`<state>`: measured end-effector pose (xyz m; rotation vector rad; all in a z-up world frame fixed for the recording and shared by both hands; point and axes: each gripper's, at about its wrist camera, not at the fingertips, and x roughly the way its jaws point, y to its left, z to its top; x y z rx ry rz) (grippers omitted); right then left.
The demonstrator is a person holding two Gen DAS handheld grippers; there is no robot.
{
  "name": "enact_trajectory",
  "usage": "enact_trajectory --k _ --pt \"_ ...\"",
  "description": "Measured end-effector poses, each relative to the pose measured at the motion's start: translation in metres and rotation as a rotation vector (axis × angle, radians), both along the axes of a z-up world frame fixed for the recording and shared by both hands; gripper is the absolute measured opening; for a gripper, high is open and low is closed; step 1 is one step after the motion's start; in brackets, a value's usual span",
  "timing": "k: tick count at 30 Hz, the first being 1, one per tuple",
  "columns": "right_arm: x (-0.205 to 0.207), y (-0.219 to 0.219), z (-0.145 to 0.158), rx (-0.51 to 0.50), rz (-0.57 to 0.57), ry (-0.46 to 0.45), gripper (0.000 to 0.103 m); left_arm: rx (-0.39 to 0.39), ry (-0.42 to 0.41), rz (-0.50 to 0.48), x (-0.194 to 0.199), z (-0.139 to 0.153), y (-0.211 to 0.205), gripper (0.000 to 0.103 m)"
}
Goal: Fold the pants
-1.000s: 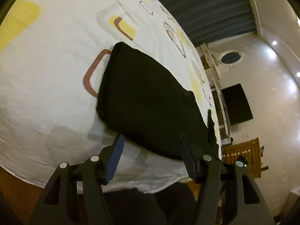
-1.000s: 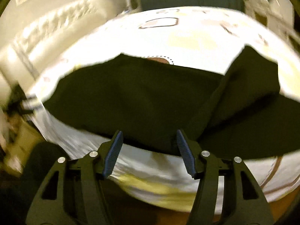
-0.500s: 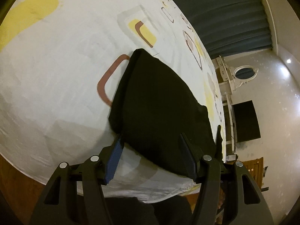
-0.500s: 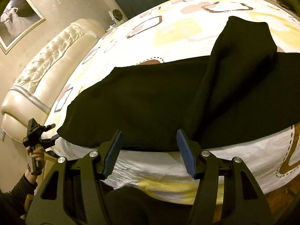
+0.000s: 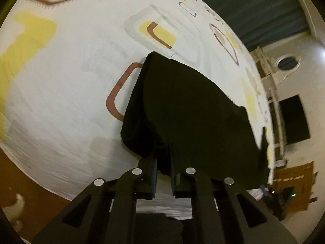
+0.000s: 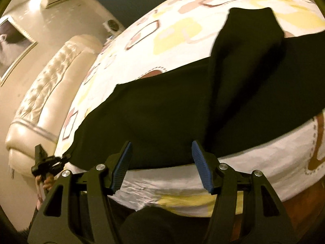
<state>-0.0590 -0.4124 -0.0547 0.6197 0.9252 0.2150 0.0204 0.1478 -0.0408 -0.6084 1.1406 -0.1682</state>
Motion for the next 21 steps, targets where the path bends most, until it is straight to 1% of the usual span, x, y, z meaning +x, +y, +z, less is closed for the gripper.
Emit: enact_trajectory --k 2,4,7,9,11,12,14,16,18,21 --pt "0.001 0.0 0.001 -0.031 -0.024 0.021 0.06 0.063 -0.009 -0.022 0.002 0.007 -0.008 0.01" --pt "0.003 -0.002 -0.002 -0.049 -0.058 0.048 0.06 0.09 -0.034 -0.037 0.006 0.01 -0.012 0.009" --pt "0.004 -0.008 -0.009 -0.052 -0.095 0.074 0.06 0.083 -0.071 -0.037 0.01 0.015 -0.008 0.008" --pt "0.003 -0.012 -0.012 -0.033 -0.104 0.08 0.06 0.08 -0.111 -0.025 0.011 0.016 -0.001 0.008" --pt "0.001 -0.015 -0.014 -0.015 -0.106 0.078 0.06 0.12 -0.112 -0.022 0.012 0.011 0.004 0.008" --pt "0.001 -0.016 -0.014 -0.016 -0.107 0.077 0.06 0.123 -0.09 -0.019 0.013 0.003 0.007 0.008" --pt "0.0 -0.018 -0.015 -0.019 -0.107 0.074 0.06 0.065 -0.024 -0.004 0.012 -0.023 0.018 0.008" --pt "-0.001 -0.021 -0.014 -0.023 -0.117 0.071 0.06 0.018 -0.029 0.011 0.009 -0.031 0.023 0.008" --pt "-0.002 -0.027 -0.012 -0.022 -0.13 0.067 0.06 0.012 -0.041 0.006 0.007 -0.028 0.021 0.008" --pt "-0.001 -0.035 -0.006 -0.032 -0.156 0.053 0.06 0.015 -0.075 -0.014 0.001 -0.012 0.015 0.008"
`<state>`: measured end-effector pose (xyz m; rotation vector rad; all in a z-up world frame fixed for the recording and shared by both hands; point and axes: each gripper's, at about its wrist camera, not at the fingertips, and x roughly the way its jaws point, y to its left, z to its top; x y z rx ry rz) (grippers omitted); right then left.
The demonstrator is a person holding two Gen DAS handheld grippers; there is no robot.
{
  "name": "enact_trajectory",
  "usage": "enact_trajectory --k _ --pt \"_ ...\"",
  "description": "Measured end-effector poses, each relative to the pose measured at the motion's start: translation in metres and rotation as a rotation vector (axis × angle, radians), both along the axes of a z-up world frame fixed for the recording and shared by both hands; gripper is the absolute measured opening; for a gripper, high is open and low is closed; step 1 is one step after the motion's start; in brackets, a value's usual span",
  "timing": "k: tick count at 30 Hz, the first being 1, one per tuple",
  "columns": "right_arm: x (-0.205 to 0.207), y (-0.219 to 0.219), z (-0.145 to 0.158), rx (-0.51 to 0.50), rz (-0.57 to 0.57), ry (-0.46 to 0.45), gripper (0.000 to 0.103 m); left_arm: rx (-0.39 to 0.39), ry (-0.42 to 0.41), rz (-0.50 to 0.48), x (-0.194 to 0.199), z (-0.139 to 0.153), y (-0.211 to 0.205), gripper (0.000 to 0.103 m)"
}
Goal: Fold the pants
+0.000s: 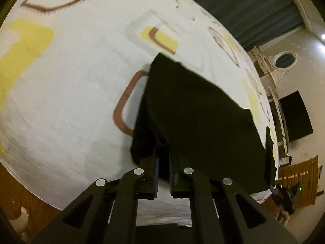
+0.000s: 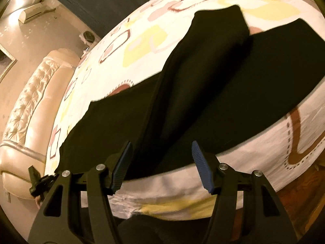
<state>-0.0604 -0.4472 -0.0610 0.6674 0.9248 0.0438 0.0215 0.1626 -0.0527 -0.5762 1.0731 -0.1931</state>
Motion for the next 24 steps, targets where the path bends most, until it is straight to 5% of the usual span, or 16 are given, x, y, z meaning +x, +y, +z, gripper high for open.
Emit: enact_trajectory --k 9,14,19,24 --pt "0.051 -0.038 0.052 -0.113 -0.086 -0.073 0.062 0.205 -0.038 -0.016 -0.017 0.023 -0.006 0.02" --pt "0.143 -0.05 0.074 -0.275 -0.106 -0.027 0.066 0.312 -0.109 0.018 -0.014 0.038 -0.015 0.065" --pt "0.244 -0.066 0.048 -0.383 -0.169 0.144 0.066 0.271 -0.105 0.004 0.004 0.034 -0.035 0.068" --pt "0.288 -0.073 0.011 -0.483 -0.208 0.276 0.066 0.262 -0.091 -0.016 0.018 0.025 -0.057 0.069"
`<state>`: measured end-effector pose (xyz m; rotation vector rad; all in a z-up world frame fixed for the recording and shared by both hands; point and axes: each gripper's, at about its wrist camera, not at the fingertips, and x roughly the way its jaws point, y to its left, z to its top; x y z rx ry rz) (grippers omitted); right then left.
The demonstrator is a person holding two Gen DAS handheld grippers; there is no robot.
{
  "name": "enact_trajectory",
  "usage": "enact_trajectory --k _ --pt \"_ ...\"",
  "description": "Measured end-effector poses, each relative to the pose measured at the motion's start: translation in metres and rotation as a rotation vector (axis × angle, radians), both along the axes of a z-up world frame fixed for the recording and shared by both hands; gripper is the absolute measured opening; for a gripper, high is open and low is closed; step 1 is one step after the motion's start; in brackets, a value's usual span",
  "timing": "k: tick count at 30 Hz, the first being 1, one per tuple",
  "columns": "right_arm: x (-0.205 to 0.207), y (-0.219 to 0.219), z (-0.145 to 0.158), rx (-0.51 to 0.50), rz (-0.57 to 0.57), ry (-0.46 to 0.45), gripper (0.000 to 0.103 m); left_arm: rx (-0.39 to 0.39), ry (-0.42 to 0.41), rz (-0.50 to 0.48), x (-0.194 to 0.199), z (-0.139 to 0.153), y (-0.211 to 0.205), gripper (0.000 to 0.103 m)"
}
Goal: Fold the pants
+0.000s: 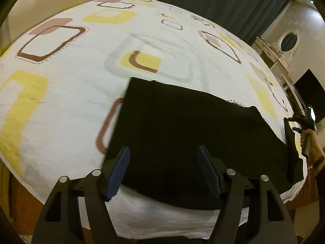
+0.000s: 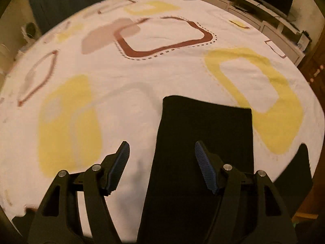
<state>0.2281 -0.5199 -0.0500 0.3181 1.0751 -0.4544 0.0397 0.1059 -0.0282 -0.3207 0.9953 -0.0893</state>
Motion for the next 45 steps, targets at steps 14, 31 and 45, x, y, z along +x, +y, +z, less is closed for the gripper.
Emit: enact_trajectory --k 14,31,45 --pt "0.0 -0.032 0.012 0.096 -0.015 -0.067 0.006 0.022 0.05 0.011 0.005 -0.017 -0.018 0.074" --pt "-0.287 -0.194 0.061 0.422 -0.076 -0.753 0.006 0.038 0.053 0.027 -0.004 -0.021 -0.042 0.077" --pt "-0.351 -0.226 -0.061 0.658 -0.323 -0.687 0.045 0.081 0.052 0.052 -0.009 -0.024 -0.056 0.079"
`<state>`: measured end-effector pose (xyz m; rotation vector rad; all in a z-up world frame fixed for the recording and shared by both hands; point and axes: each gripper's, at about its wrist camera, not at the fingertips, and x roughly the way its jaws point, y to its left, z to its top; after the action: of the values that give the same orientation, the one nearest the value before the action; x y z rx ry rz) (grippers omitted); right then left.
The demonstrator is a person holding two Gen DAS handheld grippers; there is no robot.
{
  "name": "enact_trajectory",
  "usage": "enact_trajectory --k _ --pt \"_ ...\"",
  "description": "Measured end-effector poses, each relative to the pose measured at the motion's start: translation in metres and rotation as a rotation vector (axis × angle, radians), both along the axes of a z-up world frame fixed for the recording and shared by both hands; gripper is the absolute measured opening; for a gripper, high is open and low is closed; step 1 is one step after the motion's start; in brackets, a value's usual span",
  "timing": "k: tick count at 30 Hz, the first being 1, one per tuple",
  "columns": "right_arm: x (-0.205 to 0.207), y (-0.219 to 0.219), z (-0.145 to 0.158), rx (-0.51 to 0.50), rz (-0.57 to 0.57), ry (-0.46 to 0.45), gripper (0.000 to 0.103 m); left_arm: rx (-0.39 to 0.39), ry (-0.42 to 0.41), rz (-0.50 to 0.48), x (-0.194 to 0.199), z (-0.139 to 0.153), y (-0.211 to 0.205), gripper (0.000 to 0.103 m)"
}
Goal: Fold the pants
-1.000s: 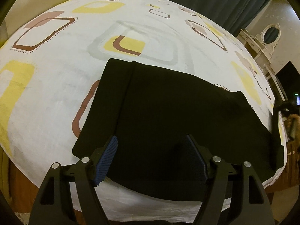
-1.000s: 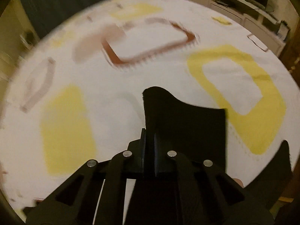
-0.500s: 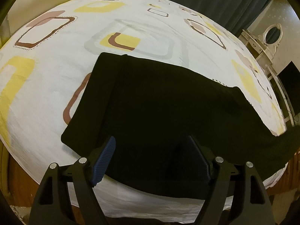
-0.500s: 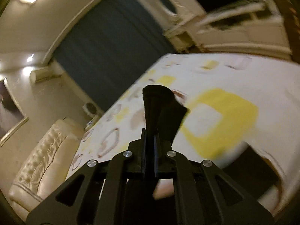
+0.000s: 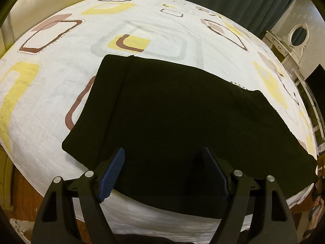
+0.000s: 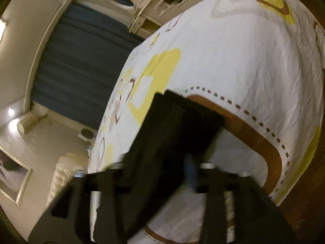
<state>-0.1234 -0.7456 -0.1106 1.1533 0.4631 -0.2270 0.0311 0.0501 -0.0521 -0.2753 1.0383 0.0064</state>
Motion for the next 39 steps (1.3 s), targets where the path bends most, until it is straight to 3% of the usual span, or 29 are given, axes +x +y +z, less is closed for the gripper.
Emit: enact_trajectory --k 1,2,4,8,11,12,15,17,22,25,39 --pt "0.004 0.0 0.001 0.0 0.002 0.012 0.034 0.006 0.001 -0.002 0.0 0.0 -0.001 0.08" --pt "0.01 -0.001 0.004 -0.009 0.005 0.036 0.008 0.01 0.0 -0.005 -0.001 -0.001 -0.002 0.08" --pt "0.025 0.001 0.019 -0.071 0.023 0.096 0.007 0.027 0.001 -0.007 0.0 -0.001 -0.005 0.081" --pt "0.064 0.01 0.067 -0.15 0.08 0.073 0.006 0.033 0.006 -0.003 0.002 -0.001 -0.006 0.081" --pt "0.097 0.024 0.121 -0.197 0.163 -0.028 0.006 0.031 0.009 0.007 0.003 -0.001 -0.006 0.081" --pt "0.106 0.03 0.145 -0.205 0.198 -0.107 0.006 0.03 0.01 0.011 0.003 -0.001 -0.006 0.081" --pt "0.094 0.033 0.185 -0.249 0.234 -0.26 0.006 0.037 0.006 0.02 0.002 -0.001 -0.008 0.081" --pt "0.076 0.023 0.175 -0.264 0.217 -0.267 0.006 0.039 -0.005 0.028 0.0 -0.002 -0.009 0.081" --pt "0.026 -0.022 0.043 -0.145 0.096 0.041 0.006 0.042 -0.023 0.015 -0.003 -0.005 -0.013 0.083" --pt "0.011 -0.027 -0.004 -0.09 0.074 0.114 0.006 0.067 -0.022 0.003 0.0 -0.005 -0.017 0.084" --pt "0.016 -0.038 -0.021 -0.055 0.05 0.085 0.007 0.068 -0.024 0.01 0.001 -0.006 -0.017 0.085"
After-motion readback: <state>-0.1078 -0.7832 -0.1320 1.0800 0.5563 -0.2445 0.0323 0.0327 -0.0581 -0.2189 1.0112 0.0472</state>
